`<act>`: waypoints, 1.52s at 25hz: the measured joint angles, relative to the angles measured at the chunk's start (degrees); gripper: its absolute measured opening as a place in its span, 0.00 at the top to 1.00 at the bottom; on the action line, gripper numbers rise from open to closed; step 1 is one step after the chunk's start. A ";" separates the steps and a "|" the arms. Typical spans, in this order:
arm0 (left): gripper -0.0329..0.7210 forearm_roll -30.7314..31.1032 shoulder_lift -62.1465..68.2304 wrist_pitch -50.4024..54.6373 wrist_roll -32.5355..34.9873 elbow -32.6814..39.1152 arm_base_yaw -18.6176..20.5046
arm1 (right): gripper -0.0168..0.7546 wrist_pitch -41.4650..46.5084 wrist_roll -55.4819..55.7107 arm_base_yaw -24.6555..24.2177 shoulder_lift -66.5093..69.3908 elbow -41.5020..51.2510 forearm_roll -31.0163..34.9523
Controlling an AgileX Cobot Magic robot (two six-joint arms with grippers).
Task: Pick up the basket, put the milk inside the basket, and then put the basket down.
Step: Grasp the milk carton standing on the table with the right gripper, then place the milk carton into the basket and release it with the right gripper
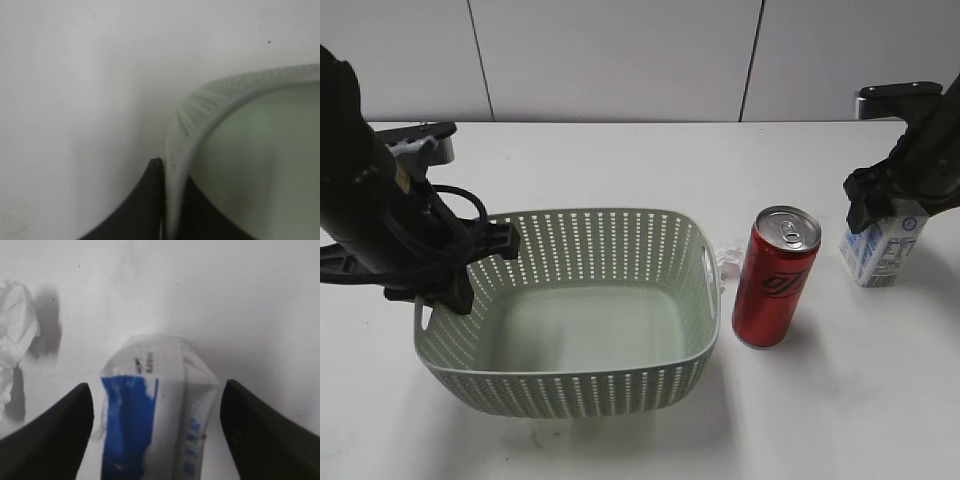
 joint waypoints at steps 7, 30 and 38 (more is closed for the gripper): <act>0.96 0.00 0.00 -0.17 0.00 0.00 0.00 | 0.38 -0.57 0.00 0.00 1.24 0.00 0.00; 0.96 0.18 0.00 -0.38 0.06 0.00 0.00 | 0.55 9.50 0.33 0.34 -18.18 -0.10 0.89; 0.96 0.71 0.00 -1.58 0.06 0.00 0.00 | 0.55 14.98 0.59 14.92 -26.59 -0.10 0.00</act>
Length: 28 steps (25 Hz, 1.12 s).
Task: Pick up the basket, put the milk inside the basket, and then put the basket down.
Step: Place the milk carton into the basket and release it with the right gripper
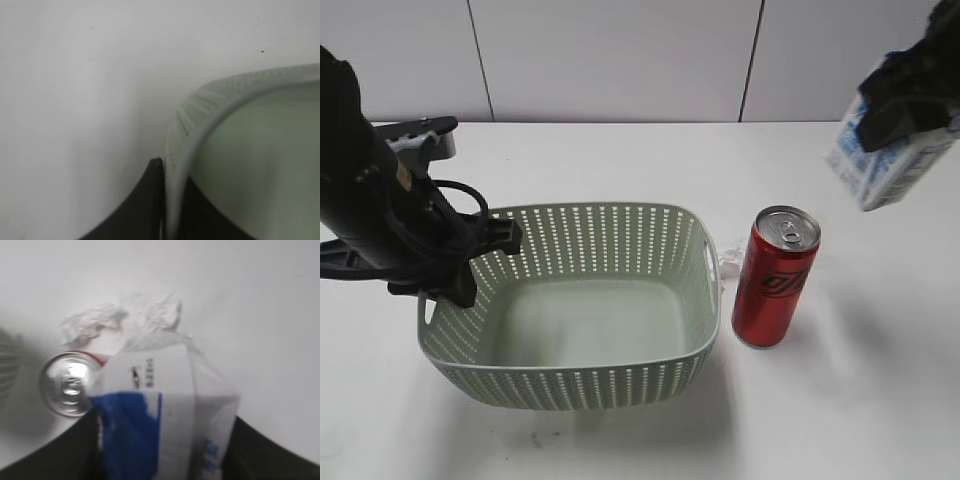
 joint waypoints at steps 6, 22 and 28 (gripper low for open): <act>0.96 0.59 0.00 -0.17 0.00 0.00 0.00 | 0.55 -0.03 4.54 15.57 -0.05 -3.68 1.04; 0.96 0.77 0.00 -0.58 0.00 0.00 0.00 | 0.55 -7.89 5.89 28.40 18.83 -5.50 3.83; 0.96 0.77 0.00 -0.68 0.00 0.00 0.00 | 0.55 -11.16 5.89 28.40 21.59 -5.50 3.98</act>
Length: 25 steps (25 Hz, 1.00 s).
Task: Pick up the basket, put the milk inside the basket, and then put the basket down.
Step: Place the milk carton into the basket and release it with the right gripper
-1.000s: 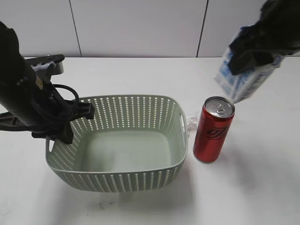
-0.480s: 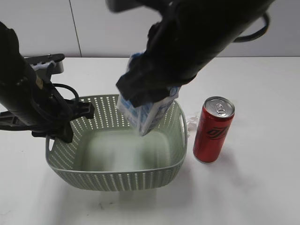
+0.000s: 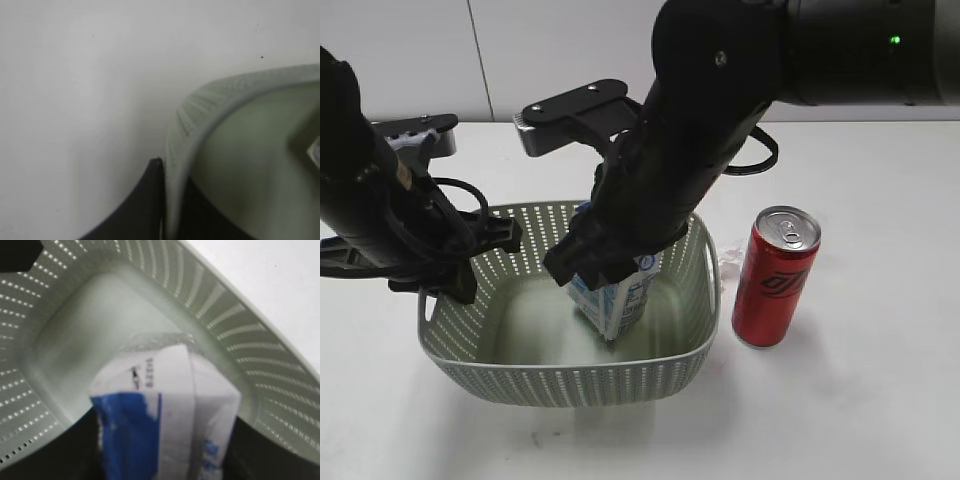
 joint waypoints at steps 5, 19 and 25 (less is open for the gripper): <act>0.96 0.00 0.00 -0.19 0.00 0.00 0.00 | 0.55 -0.01 -0.11 0.00 0.04 0.00 0.99; 0.96 -0.02 0.12 0.69 0.24 0.46 0.01 | 0.23 3.02 -2.38 0.00 -1.54 -2.12 2.72; 0.96 -0.02 0.12 0.86 0.29 0.46 0.01 | 0.16 10.03 -2.23 -0.29 -4.89 -9.44 0.13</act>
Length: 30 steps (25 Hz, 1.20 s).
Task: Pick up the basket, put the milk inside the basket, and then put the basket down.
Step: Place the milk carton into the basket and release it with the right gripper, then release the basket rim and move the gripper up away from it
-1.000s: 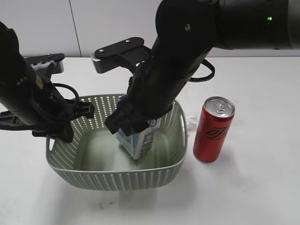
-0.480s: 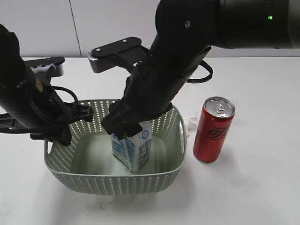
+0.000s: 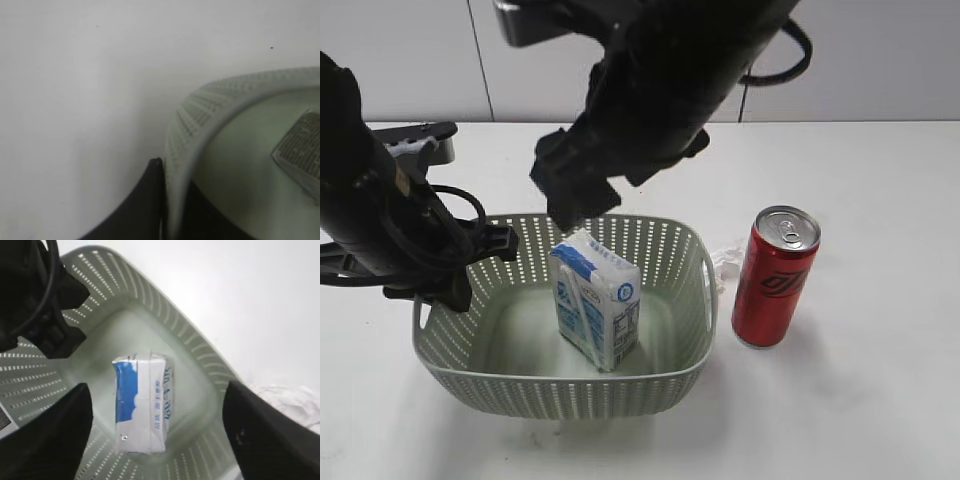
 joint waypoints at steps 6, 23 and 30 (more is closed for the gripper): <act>0.96 -0.18 0.00 0.34 0.00 0.00 0.00 | 0.15 4.42 0.21 -5.55 -0.33 -5.06 -0.84; 0.96 -1.16 0.00 1.48 0.04 0.00 0.00 | 0.19 13.25 -3.58 -44.02 -0.33 -5.17 -1.67; 0.96 -1.22 0.00 1.53 0.31 0.00 0.00 | 0.20 16.60 -3.75 -46.43 -1.81 -3.75 -4.97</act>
